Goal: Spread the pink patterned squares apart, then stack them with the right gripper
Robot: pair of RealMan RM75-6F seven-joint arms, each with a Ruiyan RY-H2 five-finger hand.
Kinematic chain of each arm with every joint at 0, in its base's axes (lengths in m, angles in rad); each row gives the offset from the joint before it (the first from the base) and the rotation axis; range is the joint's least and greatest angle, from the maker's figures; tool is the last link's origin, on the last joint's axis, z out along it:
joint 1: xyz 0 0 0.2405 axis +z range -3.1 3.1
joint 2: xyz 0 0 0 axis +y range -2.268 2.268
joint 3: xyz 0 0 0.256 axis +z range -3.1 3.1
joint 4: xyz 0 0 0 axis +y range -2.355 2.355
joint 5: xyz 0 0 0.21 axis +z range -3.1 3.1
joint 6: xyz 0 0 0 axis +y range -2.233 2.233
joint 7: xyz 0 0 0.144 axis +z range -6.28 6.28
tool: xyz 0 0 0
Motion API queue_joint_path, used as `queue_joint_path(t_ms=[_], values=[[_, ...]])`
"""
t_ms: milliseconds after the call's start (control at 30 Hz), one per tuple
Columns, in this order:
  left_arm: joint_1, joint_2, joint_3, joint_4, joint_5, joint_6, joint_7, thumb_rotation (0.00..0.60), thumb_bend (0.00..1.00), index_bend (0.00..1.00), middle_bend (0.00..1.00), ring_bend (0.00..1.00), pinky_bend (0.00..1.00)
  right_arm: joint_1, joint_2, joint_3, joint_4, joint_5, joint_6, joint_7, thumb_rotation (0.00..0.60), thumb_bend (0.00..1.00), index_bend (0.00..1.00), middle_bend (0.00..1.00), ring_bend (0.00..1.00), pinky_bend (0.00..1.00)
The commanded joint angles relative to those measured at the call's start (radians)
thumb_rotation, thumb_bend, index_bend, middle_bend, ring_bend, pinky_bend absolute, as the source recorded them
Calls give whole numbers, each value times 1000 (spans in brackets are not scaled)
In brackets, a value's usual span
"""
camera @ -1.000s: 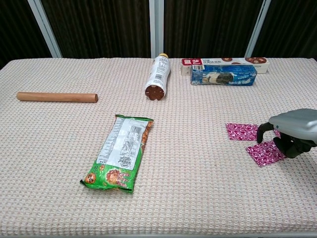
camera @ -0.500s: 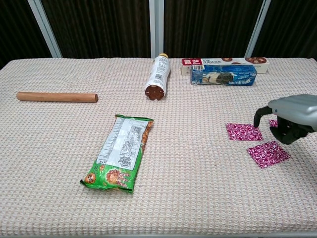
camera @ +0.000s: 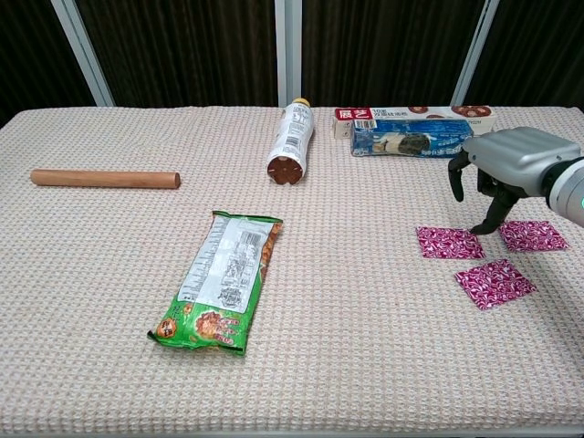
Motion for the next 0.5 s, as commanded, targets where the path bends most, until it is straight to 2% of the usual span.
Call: queue_joint_path(t_ms=[33,367,500], values=[[0,-1,-1,4,-2,-1,-3,600,64,230,225,165,264,1,-33,5,27,23,-10,-22,600,0,542,1000,1000,974],[2,1,-3,15,-2,0,-20,600,64,230,226,165,264,-22,-73,10,45,39,16,-59,600,0,556,1000,1000,982],[1,1,-2,15,1,0,-22,600,64,230,225,165,264,-26,-65,11,36,66,-1,-80,588,0,470,1000,1000,982]])
